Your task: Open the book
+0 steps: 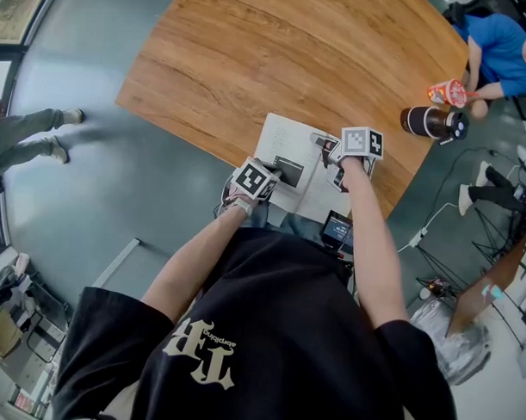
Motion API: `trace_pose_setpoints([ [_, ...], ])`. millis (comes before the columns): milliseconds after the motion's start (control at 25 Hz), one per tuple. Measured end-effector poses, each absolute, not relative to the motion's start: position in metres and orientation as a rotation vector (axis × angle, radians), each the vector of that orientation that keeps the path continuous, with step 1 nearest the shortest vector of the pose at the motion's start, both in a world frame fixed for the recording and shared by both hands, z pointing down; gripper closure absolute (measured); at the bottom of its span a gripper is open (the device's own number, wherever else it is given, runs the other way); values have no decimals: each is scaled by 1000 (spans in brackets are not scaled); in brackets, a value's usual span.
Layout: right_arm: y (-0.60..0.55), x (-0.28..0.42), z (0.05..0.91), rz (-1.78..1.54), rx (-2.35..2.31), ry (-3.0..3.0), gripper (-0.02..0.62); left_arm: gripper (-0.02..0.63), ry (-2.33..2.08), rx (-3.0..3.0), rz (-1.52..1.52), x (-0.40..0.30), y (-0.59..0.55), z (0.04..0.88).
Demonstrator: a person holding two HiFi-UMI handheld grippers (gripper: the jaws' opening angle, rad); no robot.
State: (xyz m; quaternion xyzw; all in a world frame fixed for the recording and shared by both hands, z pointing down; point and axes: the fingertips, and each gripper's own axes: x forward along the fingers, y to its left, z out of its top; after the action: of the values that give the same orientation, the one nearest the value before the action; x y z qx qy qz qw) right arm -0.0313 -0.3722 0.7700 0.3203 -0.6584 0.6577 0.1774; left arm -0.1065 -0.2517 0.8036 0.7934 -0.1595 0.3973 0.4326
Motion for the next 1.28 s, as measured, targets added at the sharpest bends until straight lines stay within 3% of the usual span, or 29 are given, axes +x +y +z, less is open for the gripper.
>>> trace_pose_setpoints([
  [1080, -271, -64, 767, 1993, 883, -1822, 611, 601, -440, 2001, 963, -110, -251, 802],
  [1280, -212, -102, 765, 2093, 679, -1804, 611, 601, -458, 1988, 936, -111, -250, 802],
])
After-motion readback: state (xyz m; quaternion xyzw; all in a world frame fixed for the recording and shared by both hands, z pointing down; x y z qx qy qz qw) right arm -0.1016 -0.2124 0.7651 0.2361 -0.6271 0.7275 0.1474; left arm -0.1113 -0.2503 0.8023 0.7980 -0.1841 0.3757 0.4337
